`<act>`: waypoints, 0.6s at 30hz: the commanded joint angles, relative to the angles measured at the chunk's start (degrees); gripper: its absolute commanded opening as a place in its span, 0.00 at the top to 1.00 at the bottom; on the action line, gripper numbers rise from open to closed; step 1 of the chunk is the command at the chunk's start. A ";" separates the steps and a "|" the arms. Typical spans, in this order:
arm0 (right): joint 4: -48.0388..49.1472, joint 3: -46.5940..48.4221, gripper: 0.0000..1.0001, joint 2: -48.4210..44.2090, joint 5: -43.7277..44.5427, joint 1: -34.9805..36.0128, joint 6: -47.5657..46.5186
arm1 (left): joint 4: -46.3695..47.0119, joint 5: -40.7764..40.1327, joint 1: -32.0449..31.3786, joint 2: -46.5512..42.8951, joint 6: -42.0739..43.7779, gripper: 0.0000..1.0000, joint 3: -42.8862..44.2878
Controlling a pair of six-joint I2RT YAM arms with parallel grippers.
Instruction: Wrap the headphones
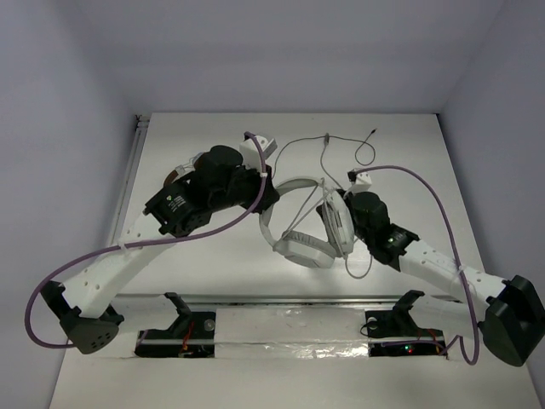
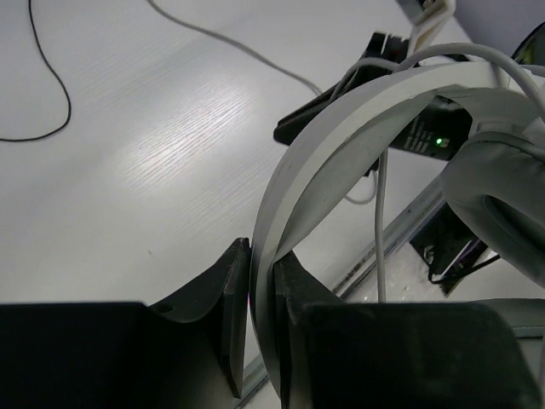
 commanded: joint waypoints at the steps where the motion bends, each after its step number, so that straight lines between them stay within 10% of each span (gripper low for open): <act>1: 15.70 -2.47 0.76 -0.99 -8.18 -0.77 1.36 | 8.62 7.19 2.19 -0.80 -5.04 1.00 3.61; 18: 43.99 -6.87 0.67 14.56 -28.74 -0.77 6.62 | 16.97 2.29 3.25 0.78 -13.83 1.00 7.57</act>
